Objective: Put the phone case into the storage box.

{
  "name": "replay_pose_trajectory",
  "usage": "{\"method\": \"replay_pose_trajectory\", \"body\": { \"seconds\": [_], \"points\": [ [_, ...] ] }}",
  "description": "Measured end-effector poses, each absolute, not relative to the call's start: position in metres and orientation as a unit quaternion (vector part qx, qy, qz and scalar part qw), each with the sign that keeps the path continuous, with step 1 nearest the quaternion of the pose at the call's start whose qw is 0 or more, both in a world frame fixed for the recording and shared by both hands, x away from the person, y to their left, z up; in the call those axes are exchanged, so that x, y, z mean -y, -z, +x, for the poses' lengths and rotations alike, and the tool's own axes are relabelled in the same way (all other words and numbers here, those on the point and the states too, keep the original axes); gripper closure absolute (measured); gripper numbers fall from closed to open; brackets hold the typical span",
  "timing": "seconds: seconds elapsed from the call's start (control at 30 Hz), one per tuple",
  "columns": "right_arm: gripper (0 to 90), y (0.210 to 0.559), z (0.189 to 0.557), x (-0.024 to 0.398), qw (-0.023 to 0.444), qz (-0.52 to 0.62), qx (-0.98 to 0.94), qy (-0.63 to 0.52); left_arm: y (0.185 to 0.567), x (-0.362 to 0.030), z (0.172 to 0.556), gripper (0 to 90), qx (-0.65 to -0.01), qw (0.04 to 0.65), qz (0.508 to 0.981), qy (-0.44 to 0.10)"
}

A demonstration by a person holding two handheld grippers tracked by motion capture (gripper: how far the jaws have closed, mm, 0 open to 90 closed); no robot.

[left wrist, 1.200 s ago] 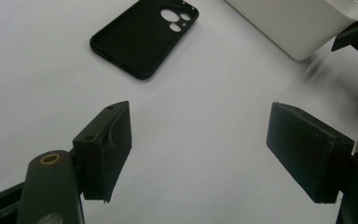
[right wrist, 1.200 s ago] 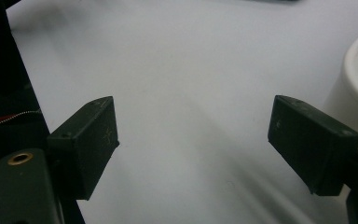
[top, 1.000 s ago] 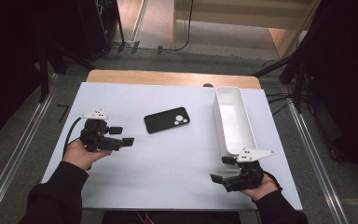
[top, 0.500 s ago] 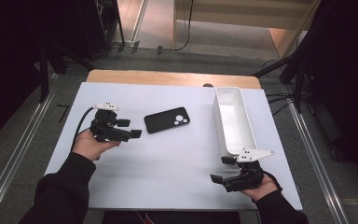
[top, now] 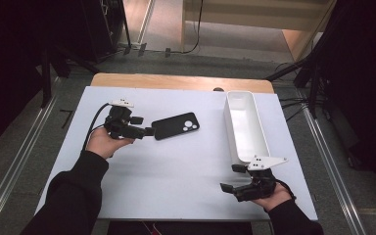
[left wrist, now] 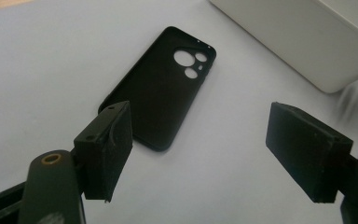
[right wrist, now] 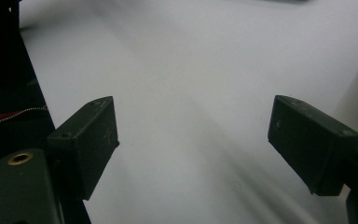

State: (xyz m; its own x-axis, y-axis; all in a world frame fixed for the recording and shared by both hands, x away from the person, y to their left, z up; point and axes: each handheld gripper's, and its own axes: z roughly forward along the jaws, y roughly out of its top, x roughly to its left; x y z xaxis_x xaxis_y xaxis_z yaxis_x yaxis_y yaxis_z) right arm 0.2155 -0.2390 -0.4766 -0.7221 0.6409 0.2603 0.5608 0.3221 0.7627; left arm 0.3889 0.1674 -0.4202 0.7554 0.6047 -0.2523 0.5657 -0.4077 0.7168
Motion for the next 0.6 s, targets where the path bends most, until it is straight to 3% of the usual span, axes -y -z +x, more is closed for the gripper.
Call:
{"method": "replay_pose_trajectory", "body": {
  "seconds": [0.5,0.6],
  "points": [
    [14.4,0.477,0.215,0.240,0.042,0.368,-0.812,-0.450,0.428,-0.143,0.414,22.6,-0.343,0.409,0.845,-0.036],
    [14.4,0.477,0.215,0.239,0.041,0.369,-0.812,-0.449,0.429,-0.138,0.415,27.4,-0.342,0.420,0.839,-0.050]
  ]
}}
